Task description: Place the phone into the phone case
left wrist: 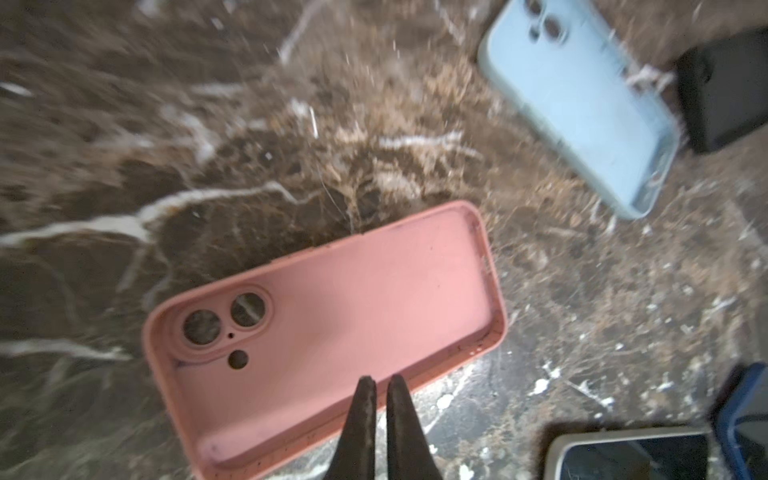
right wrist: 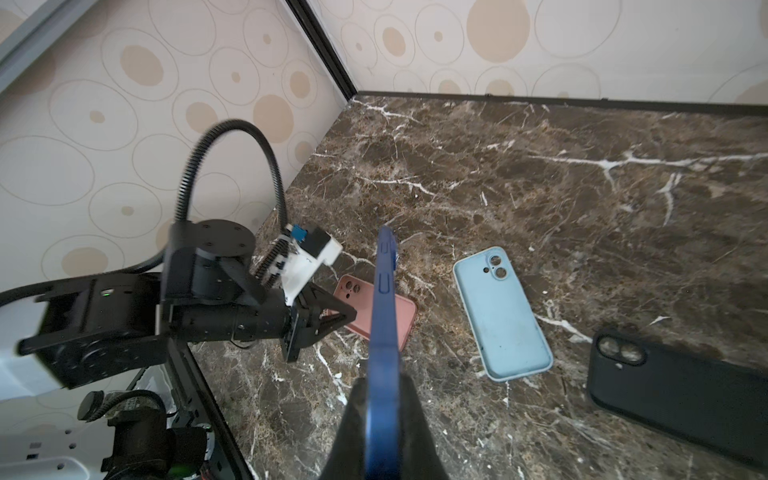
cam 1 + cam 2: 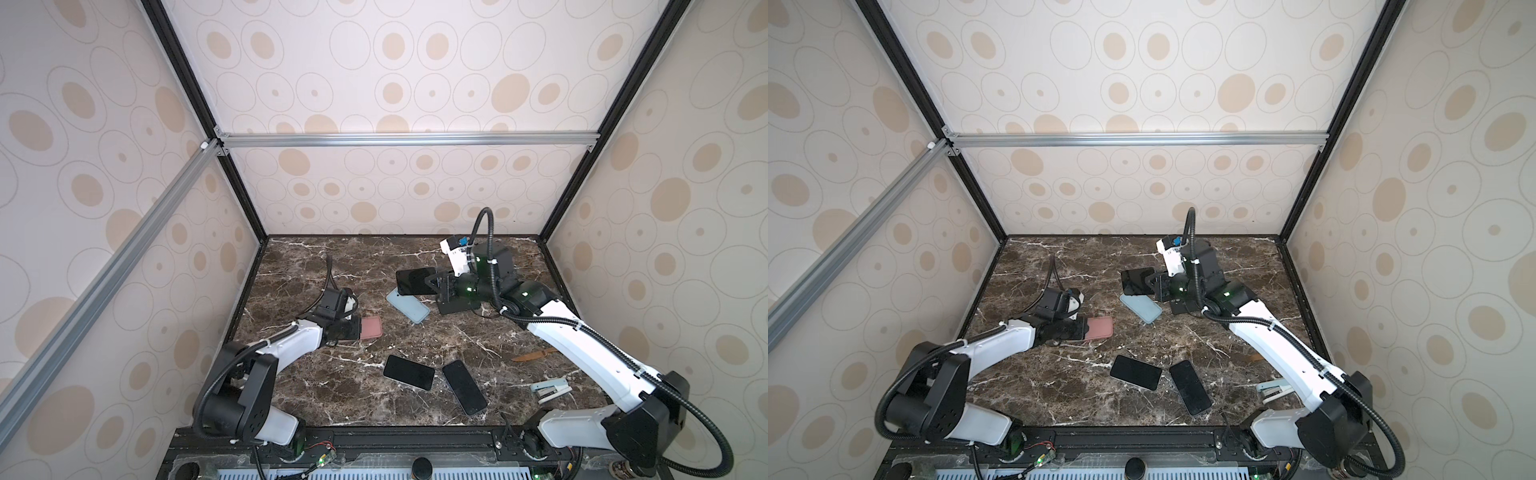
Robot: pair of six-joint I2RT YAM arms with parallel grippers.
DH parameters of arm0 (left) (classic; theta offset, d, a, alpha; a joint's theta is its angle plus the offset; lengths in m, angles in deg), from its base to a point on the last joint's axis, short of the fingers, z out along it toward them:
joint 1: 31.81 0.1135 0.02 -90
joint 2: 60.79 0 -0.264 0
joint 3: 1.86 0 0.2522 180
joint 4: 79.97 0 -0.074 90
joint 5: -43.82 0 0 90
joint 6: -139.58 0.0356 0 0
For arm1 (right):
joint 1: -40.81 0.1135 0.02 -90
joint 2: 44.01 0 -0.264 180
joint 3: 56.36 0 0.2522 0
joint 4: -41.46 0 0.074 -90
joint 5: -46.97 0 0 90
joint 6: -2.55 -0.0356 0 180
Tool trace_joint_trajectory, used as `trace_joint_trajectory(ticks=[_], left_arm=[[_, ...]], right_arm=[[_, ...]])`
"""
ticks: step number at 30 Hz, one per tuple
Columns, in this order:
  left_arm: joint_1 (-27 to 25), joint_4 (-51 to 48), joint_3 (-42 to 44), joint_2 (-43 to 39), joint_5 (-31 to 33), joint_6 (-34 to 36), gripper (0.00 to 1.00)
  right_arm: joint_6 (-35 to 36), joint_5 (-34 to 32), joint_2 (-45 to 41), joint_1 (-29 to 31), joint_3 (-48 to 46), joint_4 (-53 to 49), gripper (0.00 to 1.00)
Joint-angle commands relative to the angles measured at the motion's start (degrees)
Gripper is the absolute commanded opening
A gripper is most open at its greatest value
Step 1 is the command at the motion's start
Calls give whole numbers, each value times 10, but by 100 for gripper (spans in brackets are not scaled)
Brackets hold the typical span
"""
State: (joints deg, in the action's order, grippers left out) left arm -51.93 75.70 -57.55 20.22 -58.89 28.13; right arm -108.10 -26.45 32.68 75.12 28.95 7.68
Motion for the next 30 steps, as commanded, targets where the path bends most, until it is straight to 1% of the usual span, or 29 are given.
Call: trace_joint_trajectory(ticks=[1, 5, 9, 11, 15, 20, 22, 26, 30], left_arm=[[10, -19, -32, -72, 65, -4, 17], [42, -17, -14, -143, 78, -18, 28], [87, -23, 19, -185, 54, -29, 38], [106, -21, 39, -194, 32, -35, 39], [142, 3, 79, -194, -29, -51, 41], [172, 55, 116, -165, -90, -70, 41], [177, 65, 119, -150, -100, -67, 41], [180, 70, 119, -141, -109, -60, 42], [180, 66, 120, -135, -97, -54, 42]], right_arm=[[-33, -5, 16, 38, 26, 7, 0], [-98, -7, 60, 77, 13, 54, 0], [-164, -9, 122, 105, 19, 92, 0], [-192, -3, 154, 110, 26, 105, 0], [-237, 35, 227, 111, 49, 132, 0], [-295, 71, 297, 110, 69, 188, 0], [-322, 87, 321, 109, 80, 208, 0], [-344, 101, 350, 106, 97, 218, 0], [-355, 113, 366, 104, 99, 219, 0]])
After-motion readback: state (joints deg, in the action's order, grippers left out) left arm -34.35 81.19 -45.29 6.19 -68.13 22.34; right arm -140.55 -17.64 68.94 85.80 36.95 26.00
